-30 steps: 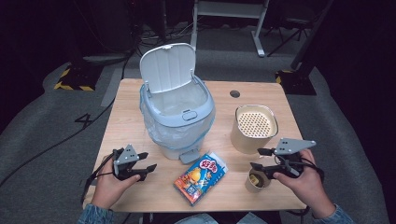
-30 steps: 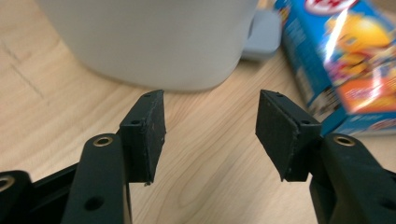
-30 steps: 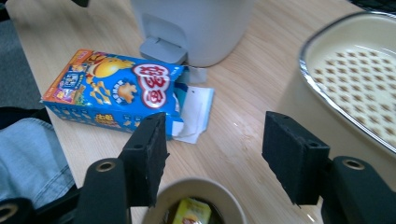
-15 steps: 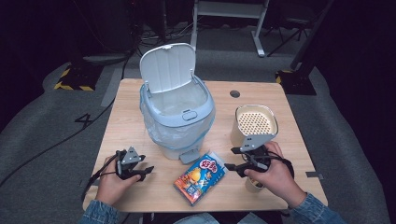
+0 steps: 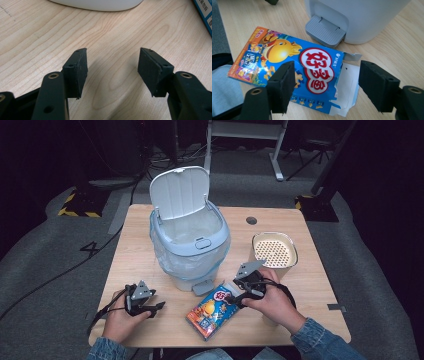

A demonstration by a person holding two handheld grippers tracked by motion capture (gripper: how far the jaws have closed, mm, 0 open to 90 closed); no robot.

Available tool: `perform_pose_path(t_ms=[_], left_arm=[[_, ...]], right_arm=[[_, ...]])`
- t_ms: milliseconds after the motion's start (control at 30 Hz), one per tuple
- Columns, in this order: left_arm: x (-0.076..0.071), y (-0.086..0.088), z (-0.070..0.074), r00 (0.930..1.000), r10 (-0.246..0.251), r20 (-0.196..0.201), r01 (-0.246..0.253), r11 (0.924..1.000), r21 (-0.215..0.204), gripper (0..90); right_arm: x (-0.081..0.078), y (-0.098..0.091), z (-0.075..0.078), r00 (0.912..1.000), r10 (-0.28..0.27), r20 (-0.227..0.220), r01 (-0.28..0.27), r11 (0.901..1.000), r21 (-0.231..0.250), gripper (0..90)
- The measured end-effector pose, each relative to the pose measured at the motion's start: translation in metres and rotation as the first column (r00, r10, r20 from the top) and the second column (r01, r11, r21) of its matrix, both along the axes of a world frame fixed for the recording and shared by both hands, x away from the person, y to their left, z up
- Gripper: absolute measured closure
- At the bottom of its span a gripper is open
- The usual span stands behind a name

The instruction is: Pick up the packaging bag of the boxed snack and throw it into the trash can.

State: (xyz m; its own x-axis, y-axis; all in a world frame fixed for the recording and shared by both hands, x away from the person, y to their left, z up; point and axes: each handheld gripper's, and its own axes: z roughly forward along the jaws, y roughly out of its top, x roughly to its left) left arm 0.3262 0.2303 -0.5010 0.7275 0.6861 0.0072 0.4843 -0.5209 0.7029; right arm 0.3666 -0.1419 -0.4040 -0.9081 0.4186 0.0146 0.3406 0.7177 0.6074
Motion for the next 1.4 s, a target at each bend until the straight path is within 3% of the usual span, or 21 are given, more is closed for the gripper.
perform_pose_path(t_ms=[133, 433, 700, 767, 967, 1167, 1267, 1333, 1367, 1400], left_arm=[[-0.001, 0.002, -0.002, 1.0000, 0.006, -0.005, -0.007, 0.9996, -0.028, 40.5], [0.001, 0.001, -0.002, 1.0000, 0.006, -0.005, -0.006, 0.9996, -0.028, 39.1], [0.001, 0.001, -0.002, 1.0000, 0.005, -0.006, -0.006, 0.9996, -0.028, 39.0], [0.001, 0.001, -0.002, 1.0000, 0.006, -0.005, -0.006, 0.9996, -0.028, 38.9], [0.001, 0.001, -0.002, 1.0000, 0.005, -0.005, -0.005, 0.9996, -0.027, 38.7], [0.002, 0.001, -0.002, 1.0000, 0.005, -0.005, -0.005, 0.9996, -0.027, 38.6], [0.002, 0.001, -0.002, 1.0000, 0.008, -0.005, -0.008, 0.9996, -0.027, 38.5], [0.002, 0.000, -0.002, 0.9999, 0.010, -0.008, -0.010, 0.9995, -0.030, 38.4], [0.002, 0.000, -0.002, 0.9999, 0.010, -0.008, -0.010, 0.9995, -0.030, 38.3], [0.002, 0.000, -0.002, 0.9999, 0.010, -0.009, -0.010, 0.9995, -0.030, 38.3]], right_arm=[[0.006, 0.008, -0.010, 0.9993, -0.009, -0.036, 0.008, 0.9997, -0.025, 27.6], [0.012, 0.017, -0.022, 0.9960, -0.009, -0.089, 0.002, 0.9972, -0.075, 23.0], [0.011, 0.022, -0.028, 0.9914, 0.016, -0.130, -0.029, 0.9948, -0.098, 25.6], [0.006, 0.021, -0.028, 0.9871, 0.021, -0.159, -0.039, 0.9930, -0.112, 27.2], [-0.012, 0.017, -0.026, 0.9838, 0.022, -0.178, -0.048, 0.9886, -0.143, 30.2], [-0.036, 0.010, -0.022, 0.9759, 0.057, -0.211, -0.088, 0.9865, -0.139, 36.6], [-0.044, 0.005, -0.016, 0.9762, 0.096, -0.194, -0.119, 0.9865, -0.112, 36.3], [-0.045, 0.003, -0.012, 0.9844, 0.124, -0.125, -0.137, 0.9853, -0.101, 35.1], [-0.045, 0.003, -0.012, 0.9844, 0.124, -0.125, -0.137, 0.9853, -0.101, 35.1], [-0.044, 0.003, -0.010, 0.9868, 0.137, -0.086, -0.145, 0.9842, -0.101, 35.1]])
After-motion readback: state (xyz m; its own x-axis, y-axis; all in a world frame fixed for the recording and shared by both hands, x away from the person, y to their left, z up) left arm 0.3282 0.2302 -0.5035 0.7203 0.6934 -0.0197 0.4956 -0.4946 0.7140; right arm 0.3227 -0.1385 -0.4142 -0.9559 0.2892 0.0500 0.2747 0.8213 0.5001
